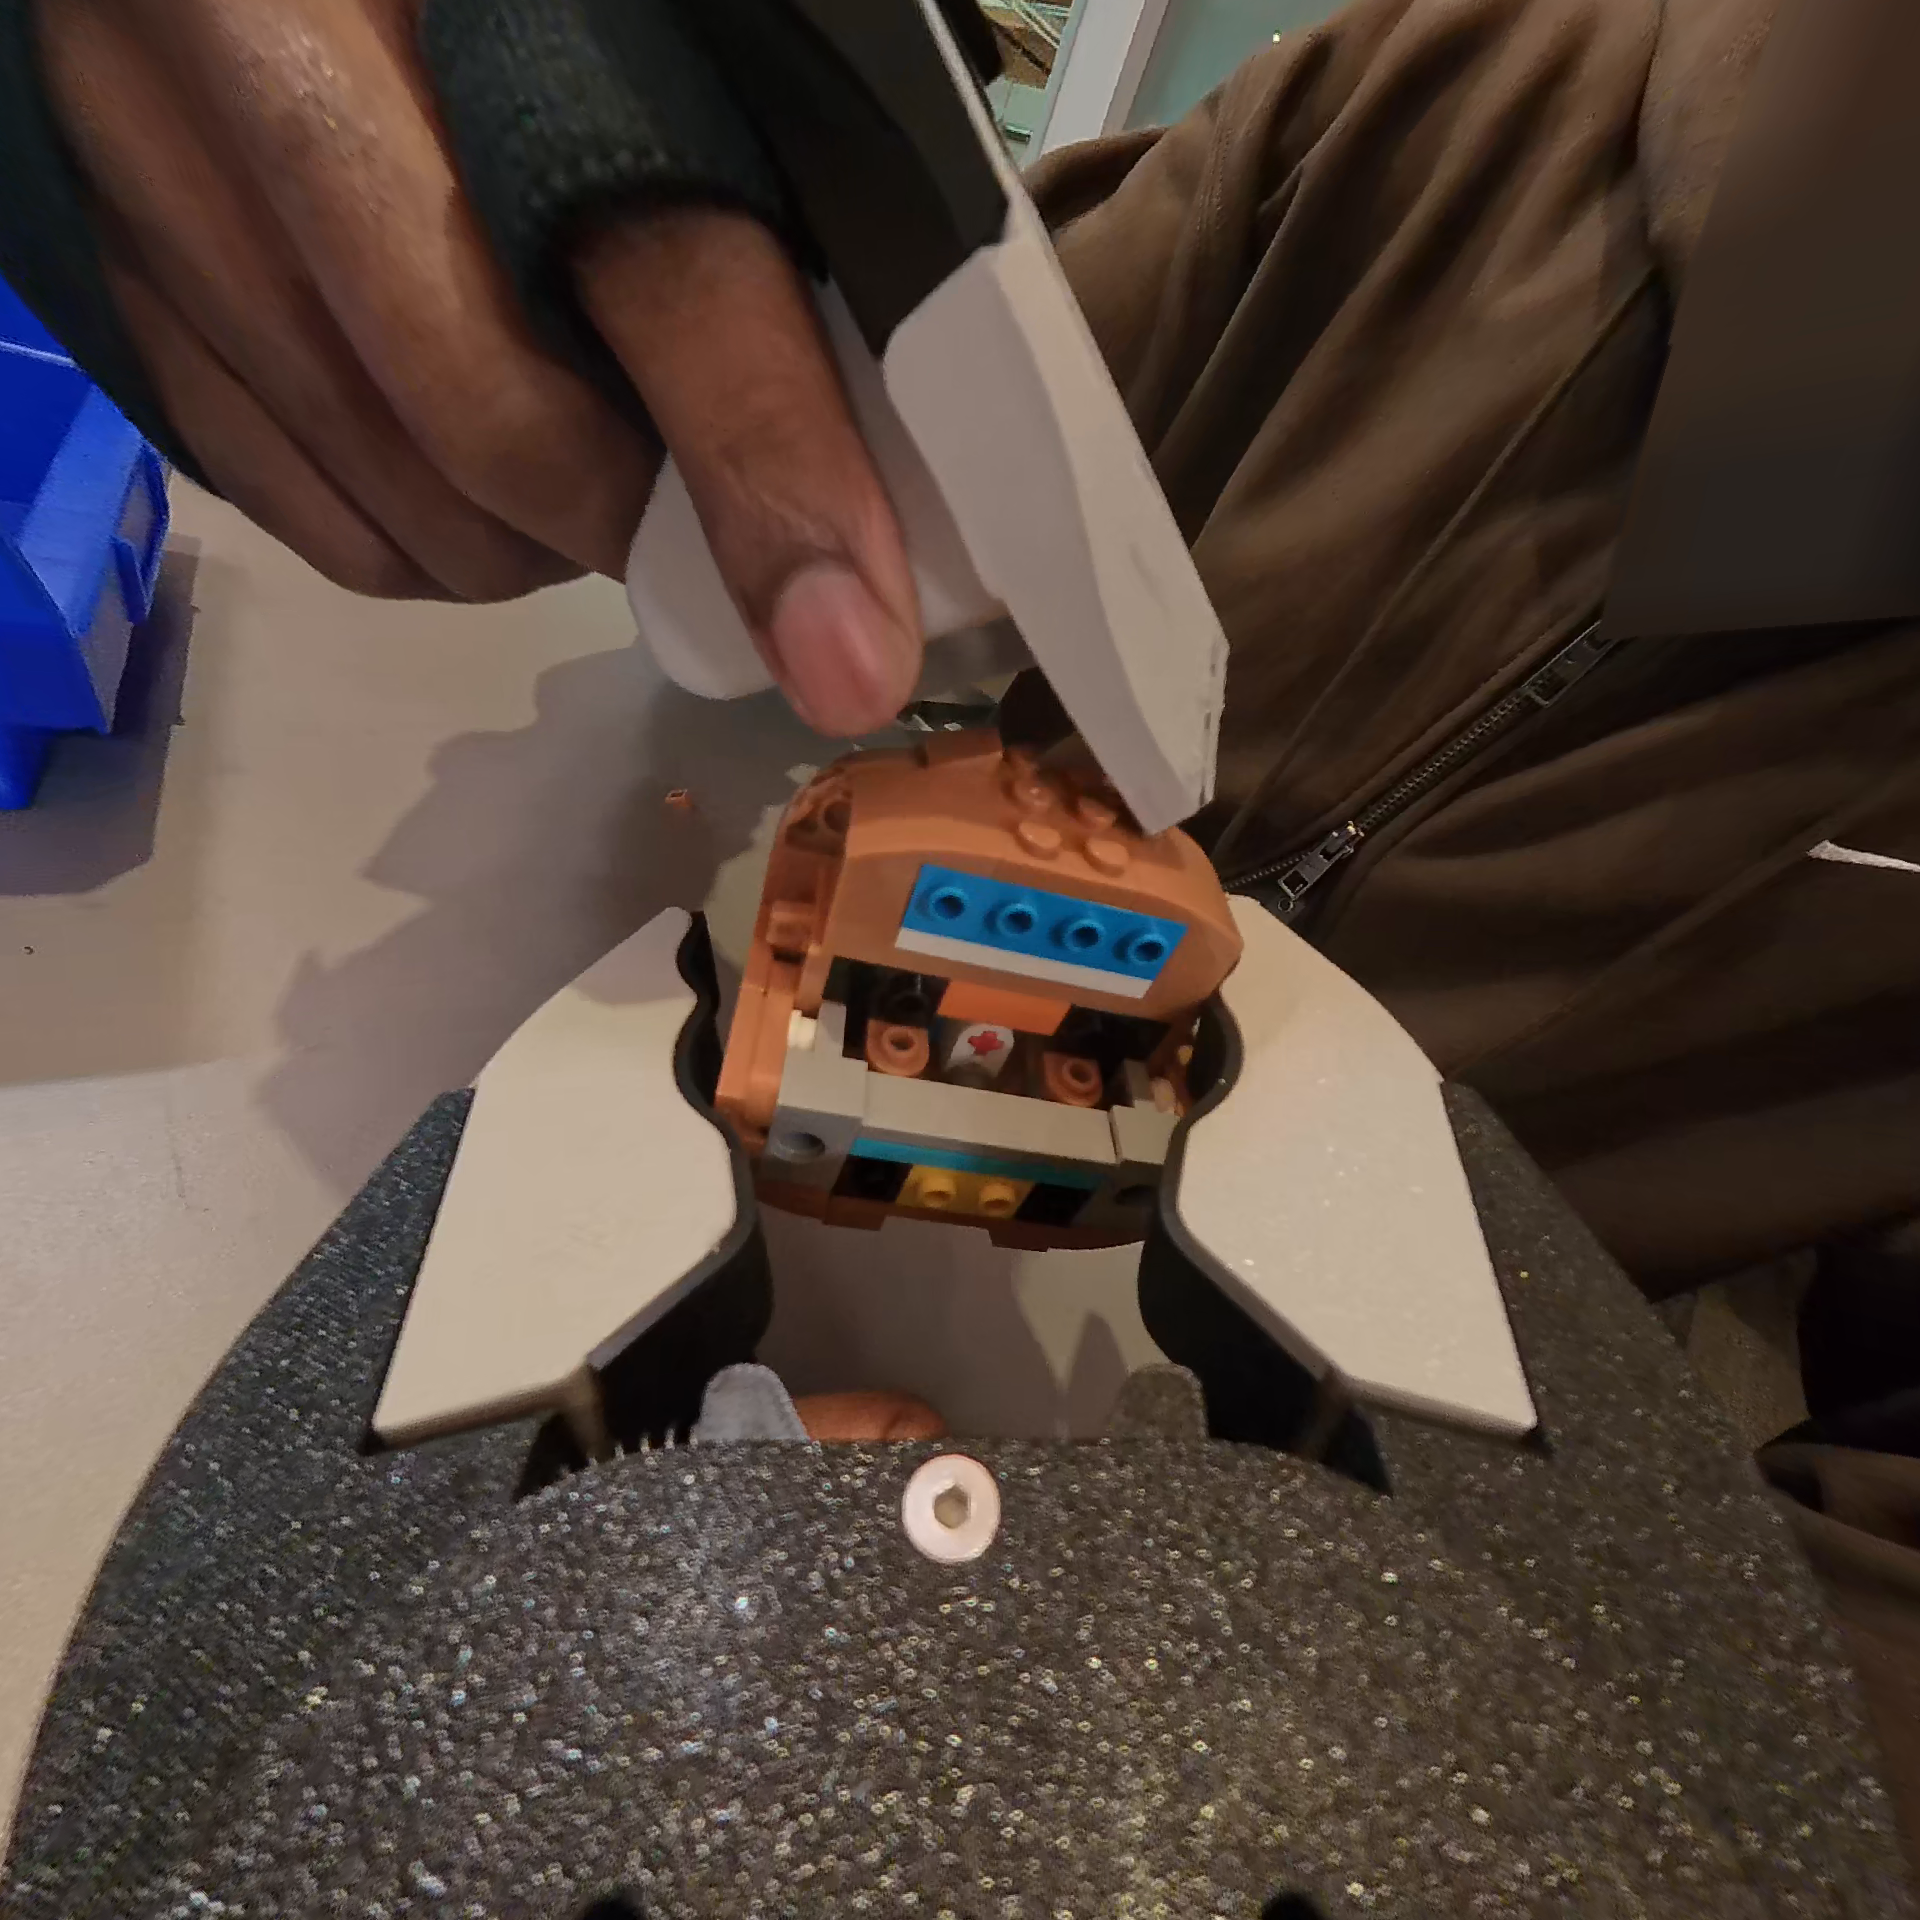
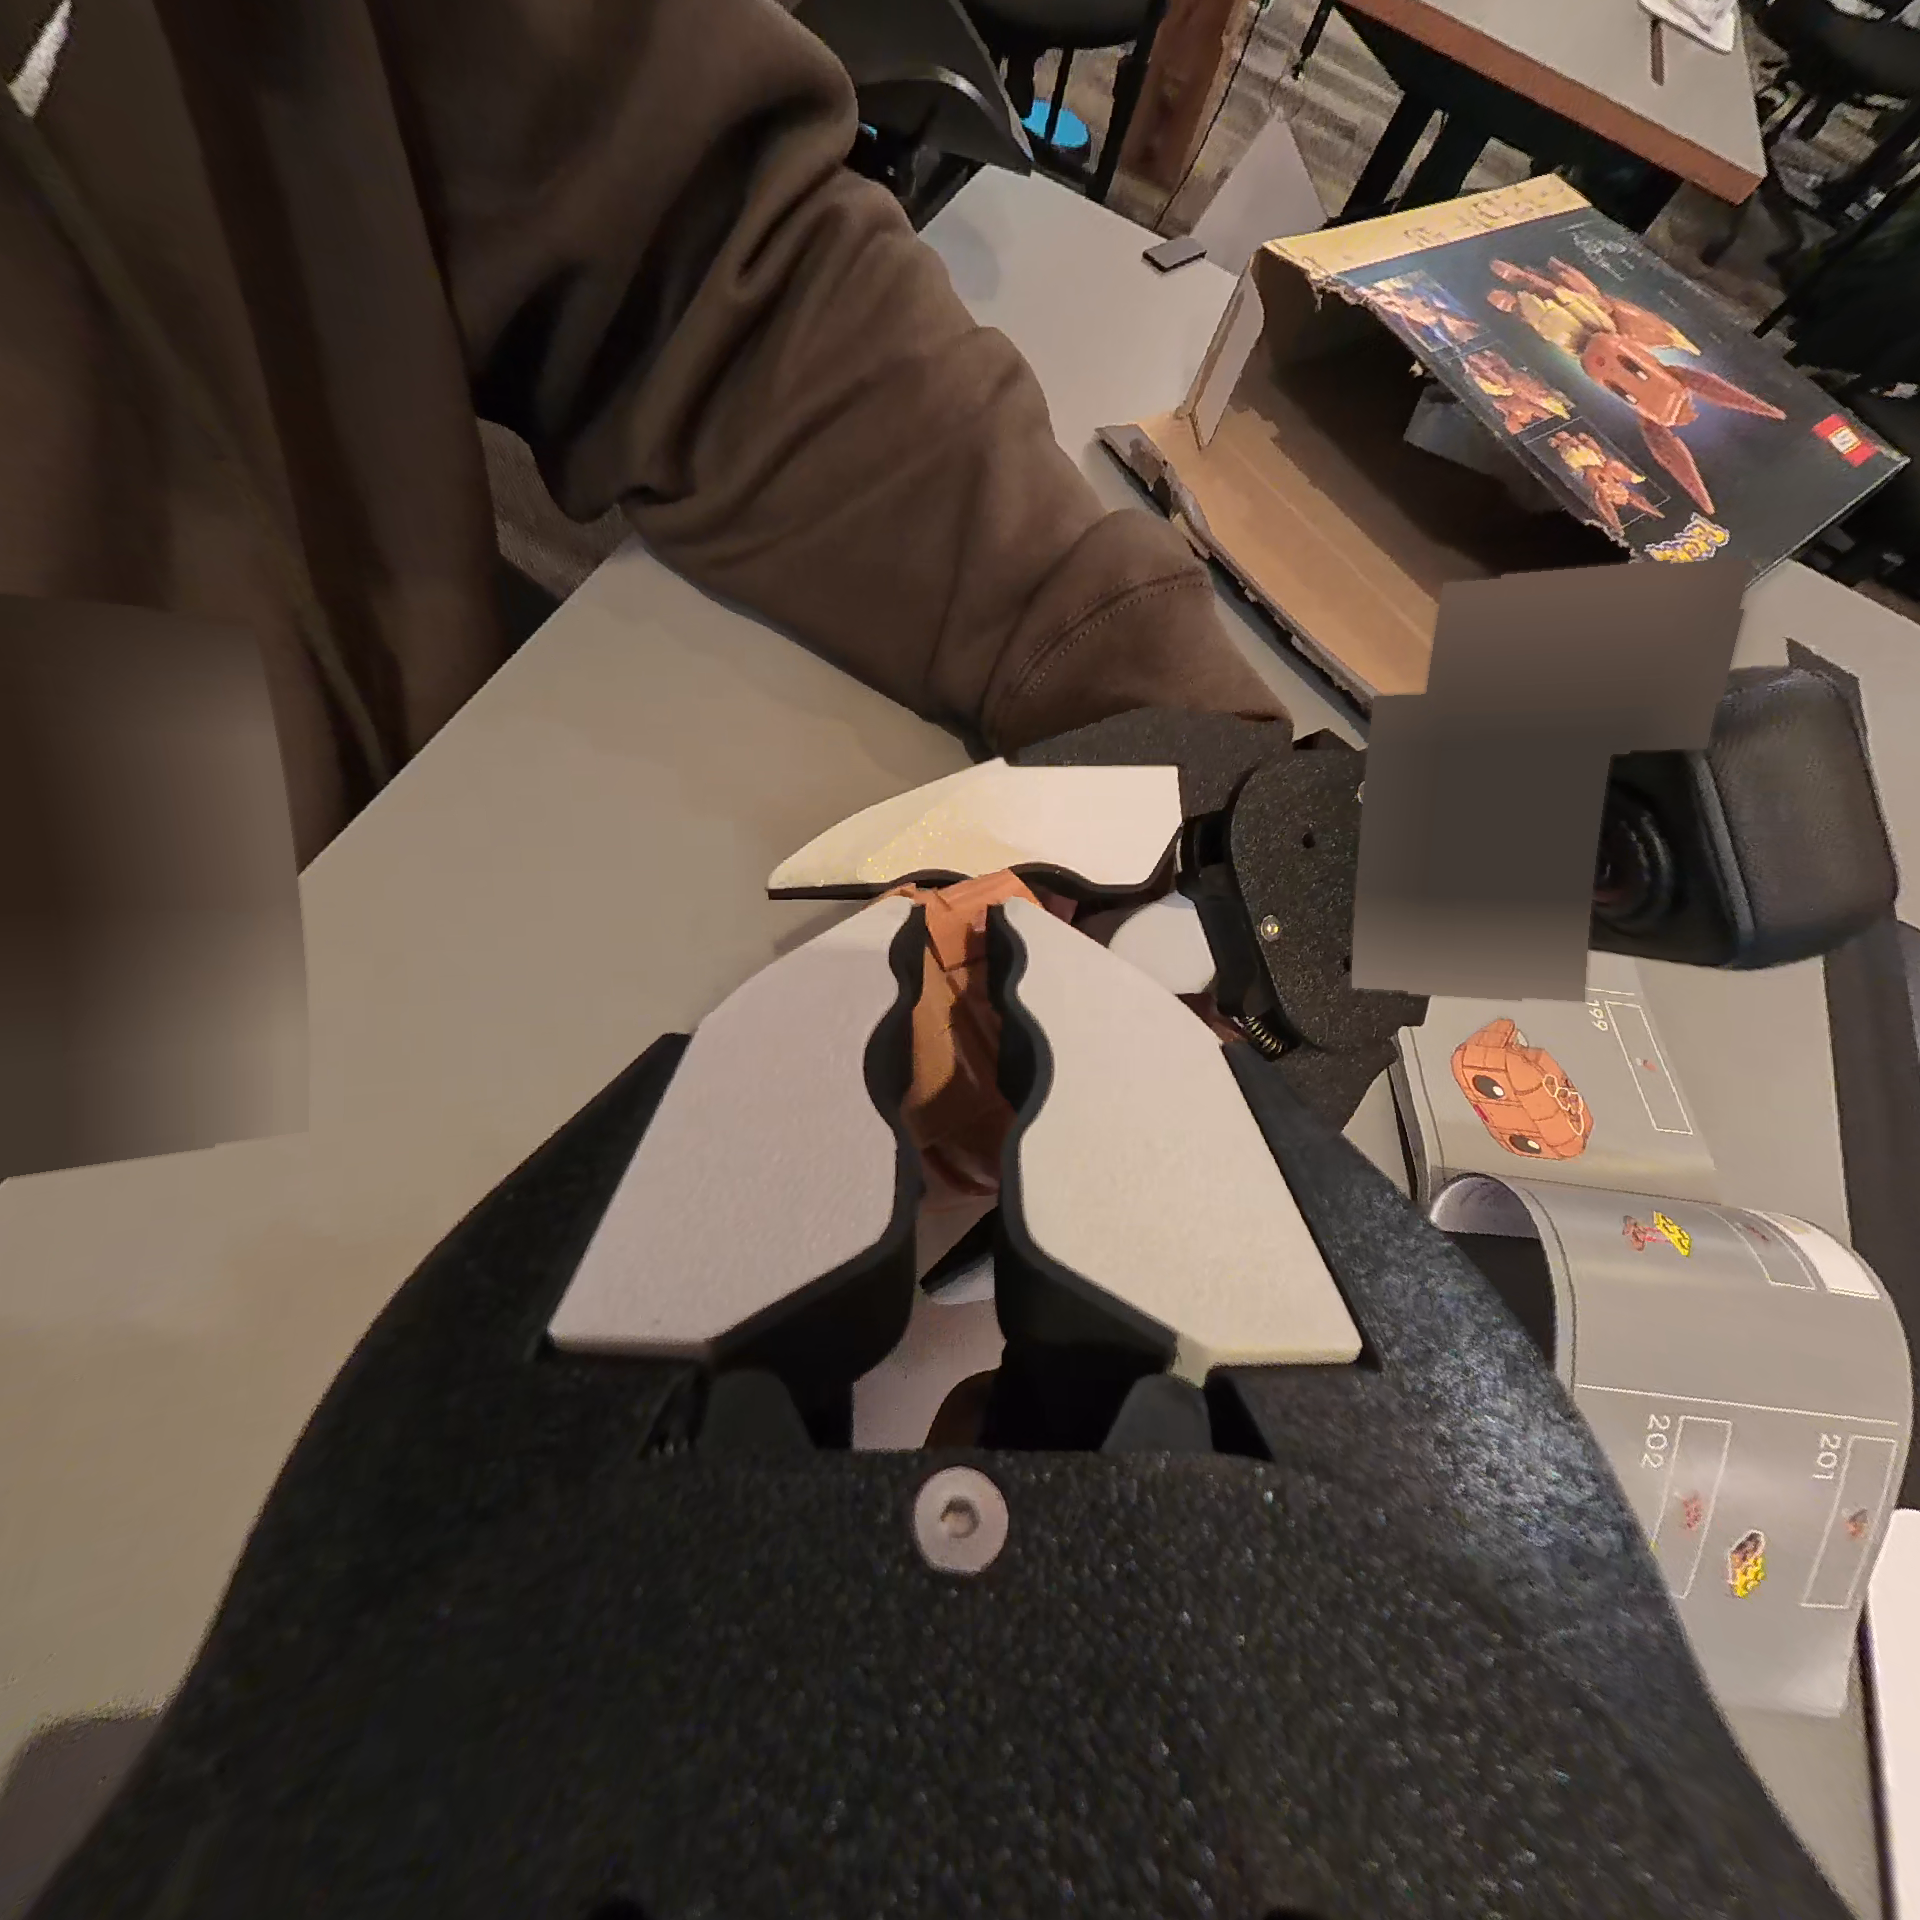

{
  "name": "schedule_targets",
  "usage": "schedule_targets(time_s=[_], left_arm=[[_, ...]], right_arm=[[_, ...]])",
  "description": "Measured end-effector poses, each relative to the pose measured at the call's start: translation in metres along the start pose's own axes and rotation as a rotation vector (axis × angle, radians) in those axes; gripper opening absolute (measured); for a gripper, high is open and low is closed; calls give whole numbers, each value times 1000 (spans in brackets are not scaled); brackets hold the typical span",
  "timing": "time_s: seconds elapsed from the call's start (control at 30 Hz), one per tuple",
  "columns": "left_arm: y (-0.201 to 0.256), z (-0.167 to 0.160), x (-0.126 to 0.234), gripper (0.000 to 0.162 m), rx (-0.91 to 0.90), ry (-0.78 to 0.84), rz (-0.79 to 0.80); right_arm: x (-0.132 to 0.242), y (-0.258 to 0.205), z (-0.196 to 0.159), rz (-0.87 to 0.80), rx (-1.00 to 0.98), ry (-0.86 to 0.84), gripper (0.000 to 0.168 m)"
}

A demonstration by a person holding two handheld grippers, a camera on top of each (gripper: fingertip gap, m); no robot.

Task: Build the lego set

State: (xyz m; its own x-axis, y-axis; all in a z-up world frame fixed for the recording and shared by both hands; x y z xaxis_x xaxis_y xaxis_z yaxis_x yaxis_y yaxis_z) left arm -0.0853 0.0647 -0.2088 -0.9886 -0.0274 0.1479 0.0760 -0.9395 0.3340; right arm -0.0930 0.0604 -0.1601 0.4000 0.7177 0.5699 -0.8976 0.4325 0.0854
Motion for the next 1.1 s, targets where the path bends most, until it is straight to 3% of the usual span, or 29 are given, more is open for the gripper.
schedule_targets(time_s=[0.47,0.97,1.1], left_arm=[[0,1,1,89,4,15,-4],[1,2,2,89,3,18,-9],[0,4,3,89,7,37,-11]], right_arm=[[7,-15,7,-98,115,75,18],[3,-8,-2,-145,111,25,21],[7,-6,0,-197,136,40,29]])
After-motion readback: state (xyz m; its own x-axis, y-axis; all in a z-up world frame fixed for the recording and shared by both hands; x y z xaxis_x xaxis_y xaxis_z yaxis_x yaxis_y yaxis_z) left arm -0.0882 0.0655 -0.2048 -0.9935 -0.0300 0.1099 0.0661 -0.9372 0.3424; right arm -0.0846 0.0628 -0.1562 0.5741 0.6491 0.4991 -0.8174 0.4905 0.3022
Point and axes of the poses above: each gripper's, where its closed fingertips meet, x back along the fingers, z out of its top, y = z × x across the jaws, the point moved 2 cm from there along x, back along the fingers, and after that the axes turned 13 degrees about z, right-handed, at the moved point
